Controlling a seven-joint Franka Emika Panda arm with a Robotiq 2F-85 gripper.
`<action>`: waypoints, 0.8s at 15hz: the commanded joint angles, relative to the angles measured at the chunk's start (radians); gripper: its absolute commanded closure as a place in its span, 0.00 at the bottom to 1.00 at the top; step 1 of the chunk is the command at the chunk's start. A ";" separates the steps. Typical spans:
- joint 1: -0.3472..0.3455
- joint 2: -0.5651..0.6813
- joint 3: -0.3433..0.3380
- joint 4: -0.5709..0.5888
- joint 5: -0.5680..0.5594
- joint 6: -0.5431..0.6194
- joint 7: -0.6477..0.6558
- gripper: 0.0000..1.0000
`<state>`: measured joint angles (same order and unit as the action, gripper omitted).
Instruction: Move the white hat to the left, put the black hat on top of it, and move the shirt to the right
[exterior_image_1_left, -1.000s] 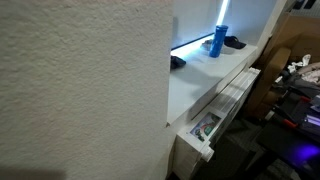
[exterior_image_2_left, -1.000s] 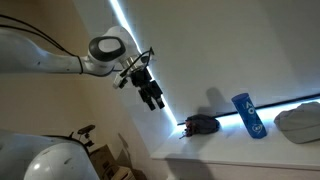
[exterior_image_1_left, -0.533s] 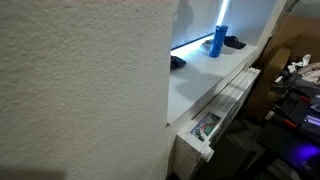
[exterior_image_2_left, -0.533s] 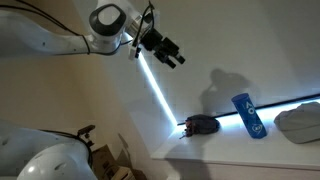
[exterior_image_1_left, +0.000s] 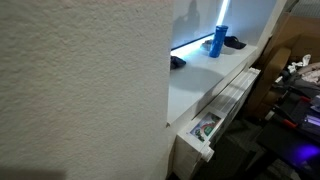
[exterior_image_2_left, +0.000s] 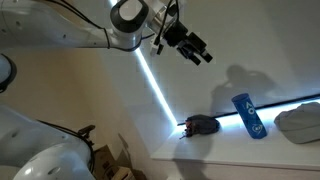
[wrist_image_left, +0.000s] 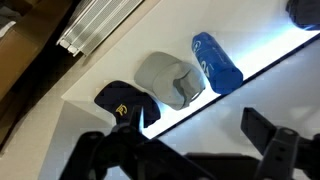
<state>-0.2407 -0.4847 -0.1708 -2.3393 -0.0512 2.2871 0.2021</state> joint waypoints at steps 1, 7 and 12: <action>-0.031 0.046 0.037 0.031 -0.014 0.037 0.083 0.00; -0.052 0.283 0.019 0.297 0.045 0.181 0.362 0.00; -0.018 0.479 -0.047 0.468 0.176 0.090 0.271 0.00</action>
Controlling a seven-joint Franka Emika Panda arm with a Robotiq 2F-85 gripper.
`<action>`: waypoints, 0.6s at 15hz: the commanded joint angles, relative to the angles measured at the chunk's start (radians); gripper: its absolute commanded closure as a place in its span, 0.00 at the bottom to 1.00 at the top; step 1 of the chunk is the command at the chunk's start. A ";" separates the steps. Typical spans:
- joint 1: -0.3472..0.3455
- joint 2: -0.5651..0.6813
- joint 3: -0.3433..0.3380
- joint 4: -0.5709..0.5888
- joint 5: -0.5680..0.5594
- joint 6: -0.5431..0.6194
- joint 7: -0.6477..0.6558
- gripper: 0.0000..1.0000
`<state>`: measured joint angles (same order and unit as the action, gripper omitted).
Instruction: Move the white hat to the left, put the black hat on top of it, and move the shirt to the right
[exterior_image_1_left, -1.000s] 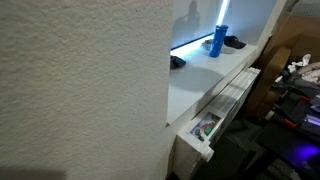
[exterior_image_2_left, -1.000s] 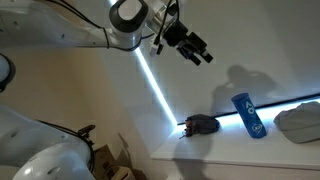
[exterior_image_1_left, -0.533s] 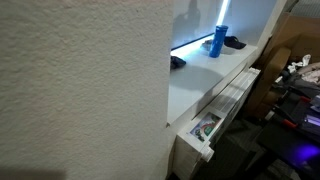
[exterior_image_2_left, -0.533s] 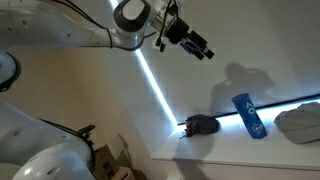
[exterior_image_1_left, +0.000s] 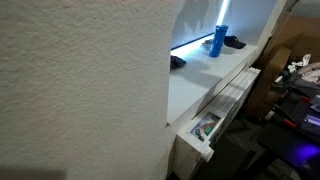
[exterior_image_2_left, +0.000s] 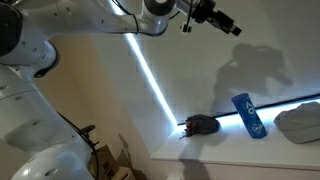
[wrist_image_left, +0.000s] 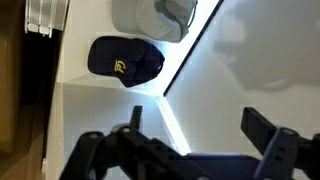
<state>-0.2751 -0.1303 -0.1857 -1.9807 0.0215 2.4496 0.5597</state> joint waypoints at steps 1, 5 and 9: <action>0.023 0.153 -0.038 0.132 0.163 -0.133 -0.152 0.00; 0.020 0.165 -0.035 0.111 0.180 -0.127 -0.172 0.00; 0.026 0.174 -0.032 0.120 0.182 -0.085 -0.118 0.00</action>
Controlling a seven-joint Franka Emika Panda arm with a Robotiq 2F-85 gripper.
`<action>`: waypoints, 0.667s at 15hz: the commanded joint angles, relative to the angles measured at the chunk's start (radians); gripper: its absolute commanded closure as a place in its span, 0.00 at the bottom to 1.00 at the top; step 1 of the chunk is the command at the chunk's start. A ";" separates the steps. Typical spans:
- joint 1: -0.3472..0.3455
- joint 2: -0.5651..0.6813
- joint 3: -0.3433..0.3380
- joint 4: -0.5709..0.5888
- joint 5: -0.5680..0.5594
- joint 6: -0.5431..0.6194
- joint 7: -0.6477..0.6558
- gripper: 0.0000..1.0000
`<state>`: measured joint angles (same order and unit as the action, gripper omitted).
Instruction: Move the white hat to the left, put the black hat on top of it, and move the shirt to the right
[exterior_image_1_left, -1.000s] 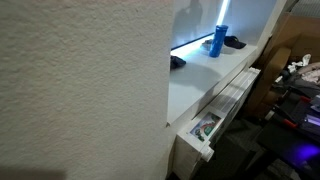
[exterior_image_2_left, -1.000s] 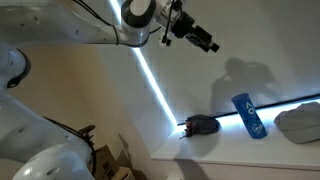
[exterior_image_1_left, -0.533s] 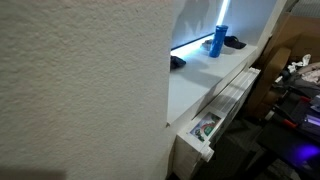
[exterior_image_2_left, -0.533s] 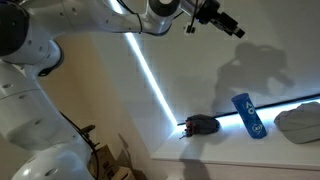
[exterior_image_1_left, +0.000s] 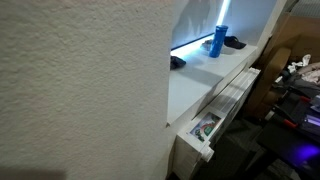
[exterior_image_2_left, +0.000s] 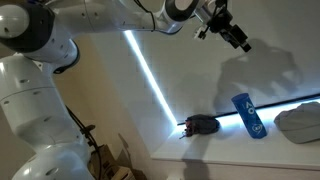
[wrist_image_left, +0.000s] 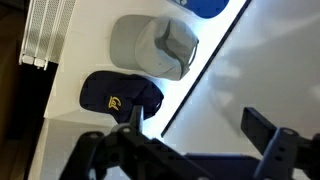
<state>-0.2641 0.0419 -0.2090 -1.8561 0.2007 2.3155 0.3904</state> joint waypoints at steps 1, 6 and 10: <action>0.017 0.037 -0.008 0.031 0.020 0.065 0.084 0.00; 0.009 0.255 0.004 0.288 0.119 -0.071 0.087 0.00; -0.016 0.411 -0.002 0.450 0.129 -0.200 0.098 0.00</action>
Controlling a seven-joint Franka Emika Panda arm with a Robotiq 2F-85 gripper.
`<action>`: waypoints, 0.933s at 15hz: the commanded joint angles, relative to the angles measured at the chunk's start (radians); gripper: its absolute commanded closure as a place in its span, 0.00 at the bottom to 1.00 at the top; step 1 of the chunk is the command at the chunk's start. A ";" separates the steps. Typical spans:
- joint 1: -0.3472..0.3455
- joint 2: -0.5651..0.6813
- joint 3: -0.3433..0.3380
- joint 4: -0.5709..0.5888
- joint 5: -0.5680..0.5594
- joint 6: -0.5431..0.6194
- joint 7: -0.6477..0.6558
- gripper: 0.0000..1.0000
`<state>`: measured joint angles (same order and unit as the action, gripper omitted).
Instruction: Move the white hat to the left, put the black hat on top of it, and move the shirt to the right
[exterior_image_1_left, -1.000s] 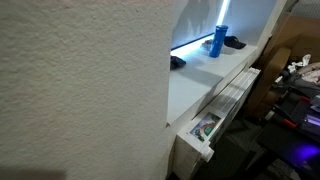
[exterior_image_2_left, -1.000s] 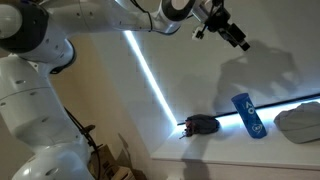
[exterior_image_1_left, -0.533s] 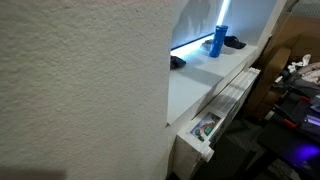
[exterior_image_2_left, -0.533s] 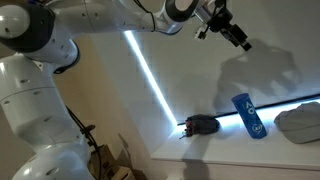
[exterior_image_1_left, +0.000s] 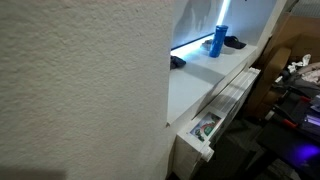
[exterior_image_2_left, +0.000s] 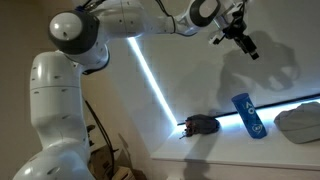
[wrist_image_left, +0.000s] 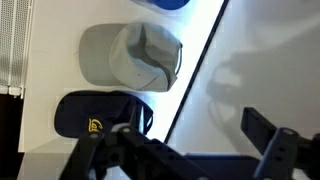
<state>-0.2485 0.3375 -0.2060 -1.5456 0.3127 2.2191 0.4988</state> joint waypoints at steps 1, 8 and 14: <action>-0.038 0.155 -0.009 0.175 0.007 -0.132 -0.007 0.00; -0.040 0.210 -0.014 0.194 -0.015 -0.149 0.009 0.00; -0.044 0.371 -0.008 0.271 -0.016 -0.275 0.059 0.00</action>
<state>-0.2866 0.7103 -0.2200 -1.2787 0.3007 1.9456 0.5569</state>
